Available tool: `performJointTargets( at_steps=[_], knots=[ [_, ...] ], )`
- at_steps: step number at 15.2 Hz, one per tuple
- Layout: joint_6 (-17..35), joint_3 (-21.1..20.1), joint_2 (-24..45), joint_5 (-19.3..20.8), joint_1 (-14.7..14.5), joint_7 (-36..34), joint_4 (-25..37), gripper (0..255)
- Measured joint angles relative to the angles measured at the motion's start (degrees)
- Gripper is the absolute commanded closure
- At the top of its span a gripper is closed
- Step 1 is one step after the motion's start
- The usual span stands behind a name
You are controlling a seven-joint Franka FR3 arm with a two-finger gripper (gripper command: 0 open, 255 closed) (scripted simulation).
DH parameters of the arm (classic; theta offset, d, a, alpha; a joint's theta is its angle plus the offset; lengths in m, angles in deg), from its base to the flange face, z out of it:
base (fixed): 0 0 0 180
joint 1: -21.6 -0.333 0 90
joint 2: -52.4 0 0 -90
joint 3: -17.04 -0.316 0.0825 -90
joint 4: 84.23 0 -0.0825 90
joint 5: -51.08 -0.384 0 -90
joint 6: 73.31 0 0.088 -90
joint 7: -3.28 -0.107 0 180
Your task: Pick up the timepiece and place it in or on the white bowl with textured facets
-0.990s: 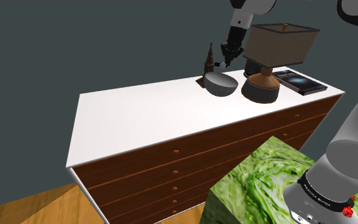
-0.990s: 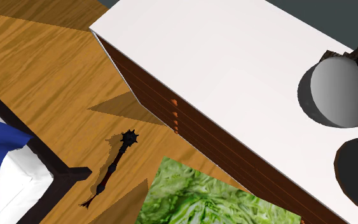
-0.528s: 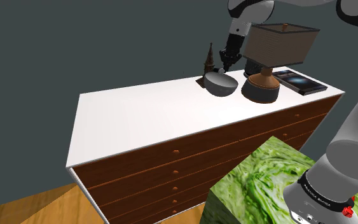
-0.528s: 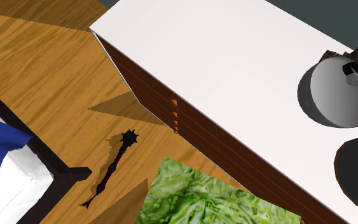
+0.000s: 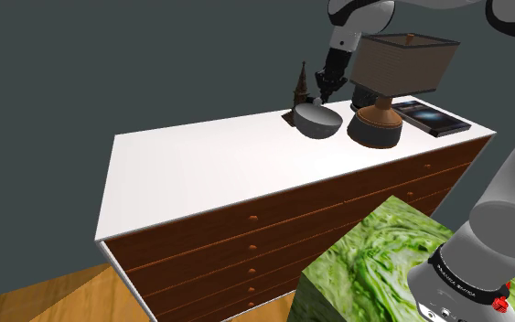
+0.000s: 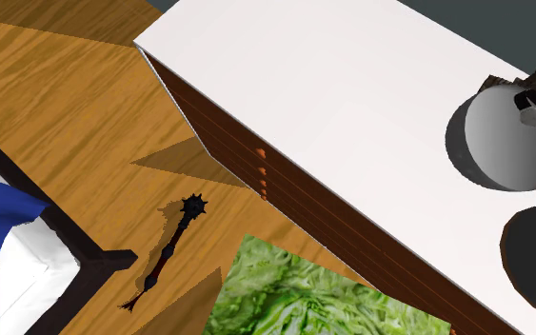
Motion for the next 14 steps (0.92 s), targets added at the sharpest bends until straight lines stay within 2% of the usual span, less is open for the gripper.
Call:
performJointTargets(
  at_steps=[1, 7, 11, 14],
  knots=[
    [0.0, 0.0, 0.2, 0.0, 0.0, 0.0, 0.2, 0],
    [-0.3, -0.1, 0.4, -0.1, 0.0, -0.2, 0.5, 0],
    [-5.7, 0.4, 1.5, 0.2, 0.8, -0.5, 5.3, 0],
    [-7.3, 0.6, 1.4, 0.3, 1.0, -0.4, 6.5, 0]
  ],
)
